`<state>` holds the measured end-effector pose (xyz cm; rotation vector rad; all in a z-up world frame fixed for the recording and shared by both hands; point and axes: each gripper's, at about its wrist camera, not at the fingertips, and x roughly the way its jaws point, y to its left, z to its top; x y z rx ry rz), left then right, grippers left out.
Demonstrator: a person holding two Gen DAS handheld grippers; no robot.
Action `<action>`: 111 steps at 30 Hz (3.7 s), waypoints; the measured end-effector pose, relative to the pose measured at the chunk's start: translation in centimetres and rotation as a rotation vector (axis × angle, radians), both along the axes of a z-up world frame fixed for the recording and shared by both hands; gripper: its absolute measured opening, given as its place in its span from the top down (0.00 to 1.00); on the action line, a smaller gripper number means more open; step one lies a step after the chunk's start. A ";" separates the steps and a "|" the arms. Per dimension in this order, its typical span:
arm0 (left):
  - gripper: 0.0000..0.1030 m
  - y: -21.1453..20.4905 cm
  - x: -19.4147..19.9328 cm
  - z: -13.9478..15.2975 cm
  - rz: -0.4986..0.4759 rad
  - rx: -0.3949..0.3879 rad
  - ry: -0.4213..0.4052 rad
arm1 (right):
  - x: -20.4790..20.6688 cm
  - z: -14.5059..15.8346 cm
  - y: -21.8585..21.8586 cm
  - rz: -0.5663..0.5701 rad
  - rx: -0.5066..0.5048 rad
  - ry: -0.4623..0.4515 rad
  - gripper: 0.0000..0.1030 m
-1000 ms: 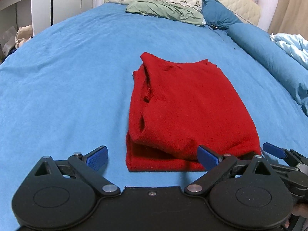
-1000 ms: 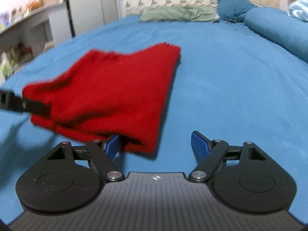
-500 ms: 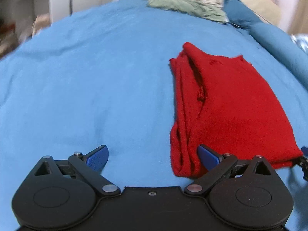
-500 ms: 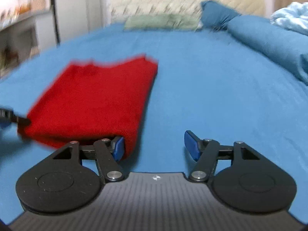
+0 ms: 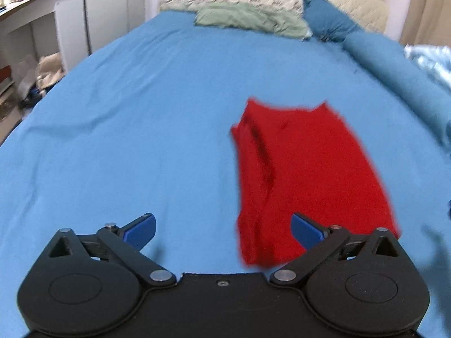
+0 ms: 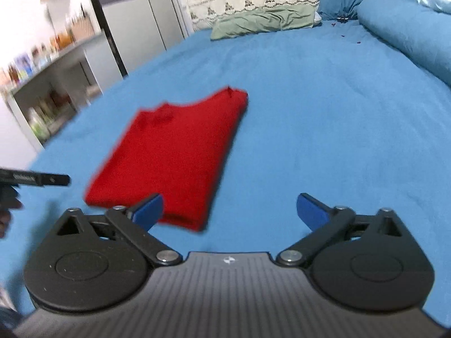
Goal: Fold small clothes
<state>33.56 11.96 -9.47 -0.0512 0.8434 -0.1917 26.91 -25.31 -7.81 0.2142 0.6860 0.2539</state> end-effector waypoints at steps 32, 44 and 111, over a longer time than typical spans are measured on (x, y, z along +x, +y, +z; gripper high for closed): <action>0.68 -4.1 12.5 -6.1 -0.096 -0.210 0.141 | 16.6 -4.8 5.9 0.061 0.153 0.269 0.58; 0.73 -7.7 1.5 2.0 -0.218 -0.215 0.022 | 8.8 3.3 2.3 0.116 0.217 0.136 0.64; 0.00 -11.8 -33.1 9.6 -0.005 0.168 -0.137 | -30.6 9.7 -0.7 -0.275 -0.247 0.073 0.00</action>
